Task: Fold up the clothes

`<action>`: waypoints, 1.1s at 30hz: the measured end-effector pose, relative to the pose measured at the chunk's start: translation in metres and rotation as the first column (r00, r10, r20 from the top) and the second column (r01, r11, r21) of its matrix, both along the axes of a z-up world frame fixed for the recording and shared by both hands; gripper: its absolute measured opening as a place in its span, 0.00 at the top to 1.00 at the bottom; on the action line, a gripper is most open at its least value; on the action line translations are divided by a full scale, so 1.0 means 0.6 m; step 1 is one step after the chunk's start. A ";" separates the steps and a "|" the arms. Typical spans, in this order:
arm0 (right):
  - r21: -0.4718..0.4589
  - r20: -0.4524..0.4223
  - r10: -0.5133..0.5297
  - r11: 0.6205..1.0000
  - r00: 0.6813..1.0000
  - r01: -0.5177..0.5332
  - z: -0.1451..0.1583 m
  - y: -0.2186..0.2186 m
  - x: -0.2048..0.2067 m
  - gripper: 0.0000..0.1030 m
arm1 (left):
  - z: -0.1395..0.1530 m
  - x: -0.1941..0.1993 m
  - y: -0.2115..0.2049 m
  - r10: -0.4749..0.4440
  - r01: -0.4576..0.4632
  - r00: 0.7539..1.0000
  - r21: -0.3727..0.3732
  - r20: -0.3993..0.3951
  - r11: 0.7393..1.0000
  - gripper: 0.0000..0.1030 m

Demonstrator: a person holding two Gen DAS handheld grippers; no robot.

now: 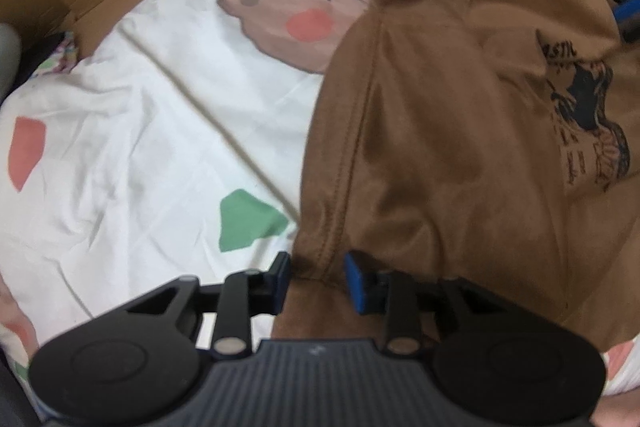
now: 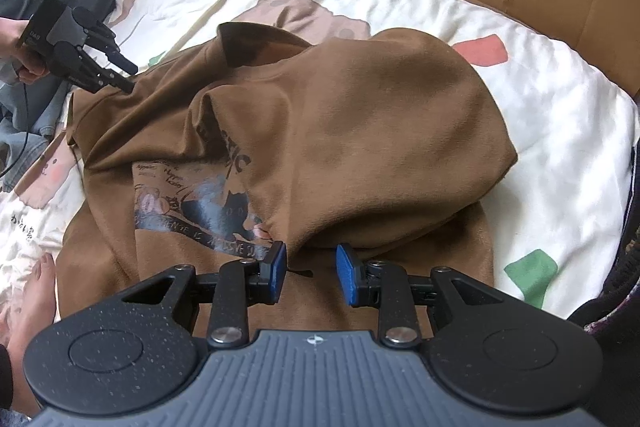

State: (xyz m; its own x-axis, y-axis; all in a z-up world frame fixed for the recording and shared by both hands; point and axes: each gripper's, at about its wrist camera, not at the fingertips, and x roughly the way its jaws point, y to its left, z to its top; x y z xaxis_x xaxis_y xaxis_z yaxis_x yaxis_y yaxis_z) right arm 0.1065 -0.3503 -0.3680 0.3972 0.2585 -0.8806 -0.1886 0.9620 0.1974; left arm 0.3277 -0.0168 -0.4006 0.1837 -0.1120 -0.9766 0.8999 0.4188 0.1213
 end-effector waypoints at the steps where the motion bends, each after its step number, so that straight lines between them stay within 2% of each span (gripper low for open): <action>1: -0.001 0.001 -0.003 1.000 1.000 0.003 0.000 -0.001 0.000 0.67 | 0.000 -0.004 -0.003 -0.017 0.017 1.000 0.006 0.005 1.000 0.76; 6: -0.001 0.007 -0.008 1.000 1.000 0.008 0.000 -0.004 -0.001 0.67 | -0.001 -0.020 -0.005 -0.081 0.080 0.996 0.032 0.047 0.996 0.78; 15: -0.002 -0.003 -0.004 1.000 1.000 0.004 -0.006 -0.007 -0.003 0.67 | -0.018 -0.007 0.000 -0.056 0.057 0.998 0.033 -0.007 0.998 0.74; 19: -0.003 -0.005 -0.004 1.000 1.000 0.004 -0.009 -0.007 -0.002 0.67 | -0.033 -0.004 -0.001 -0.073 0.074 0.997 0.037 -0.024 0.997 0.74; 24: -0.005 0.002 -0.014 1.000 1.000 0.014 -0.008 -0.013 0.002 0.67 | -0.035 0.002 0.008 -0.057 0.058 0.997 0.019 -0.049 0.998 0.80; 27: -0.006 0.012 -0.020 1.000 1.000 0.020 -0.004 -0.020 0.006 0.67 | -0.028 -0.003 0.010 -0.073 0.074 0.997 0.027 -0.036 0.997 0.90; 33: -0.023 0.046 -0.027 0.999 0.999 0.028 0.006 -0.035 0.015 0.67 | 0.026 -0.003 0.039 -0.054 0.054 0.998 -0.002 0.020 0.999 0.93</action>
